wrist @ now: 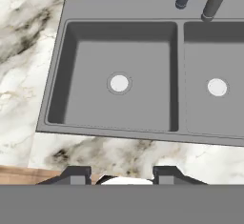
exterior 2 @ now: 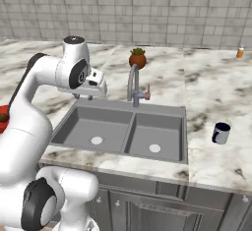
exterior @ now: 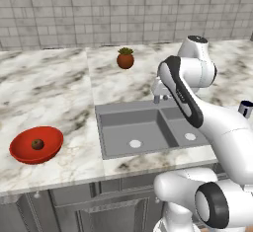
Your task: Move the mug from next to the sink to the open cabinet. Then, move the bowl with the apple to the fridge to clear the area for faucet cleaning.
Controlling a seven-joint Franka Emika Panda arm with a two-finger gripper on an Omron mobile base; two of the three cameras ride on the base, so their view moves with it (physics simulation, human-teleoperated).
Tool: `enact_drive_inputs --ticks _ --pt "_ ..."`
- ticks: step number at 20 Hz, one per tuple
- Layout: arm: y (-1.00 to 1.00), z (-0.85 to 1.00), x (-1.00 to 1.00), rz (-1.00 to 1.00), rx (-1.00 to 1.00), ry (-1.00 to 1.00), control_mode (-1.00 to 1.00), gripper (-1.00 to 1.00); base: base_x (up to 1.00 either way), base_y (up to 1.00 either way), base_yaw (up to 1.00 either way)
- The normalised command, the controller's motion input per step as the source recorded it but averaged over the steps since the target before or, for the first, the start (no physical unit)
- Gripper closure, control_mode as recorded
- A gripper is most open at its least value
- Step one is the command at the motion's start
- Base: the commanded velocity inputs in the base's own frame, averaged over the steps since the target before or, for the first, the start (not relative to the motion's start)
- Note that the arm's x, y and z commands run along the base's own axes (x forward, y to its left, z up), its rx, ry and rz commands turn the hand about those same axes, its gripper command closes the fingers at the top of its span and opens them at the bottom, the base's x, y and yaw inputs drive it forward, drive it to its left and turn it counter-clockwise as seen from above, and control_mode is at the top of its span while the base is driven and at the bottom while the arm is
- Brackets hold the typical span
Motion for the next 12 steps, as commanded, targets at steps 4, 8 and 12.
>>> enact_drive_inputs --ticks 4,8,12 --pt "0.0 -0.05 -0.35 0.0 0.0 -0.01 -1.0 -1.0 0.0 0.0 0.0" --pt "0.0 0.0 0.0 0.0 0.0 0.0 -1.0 -1.0 0.0 0.0 0.0" --pt "0.0 0.0 -0.09 0.0 0.0 0.0 -1.0 -1.0 0.0 0.0 0.0"
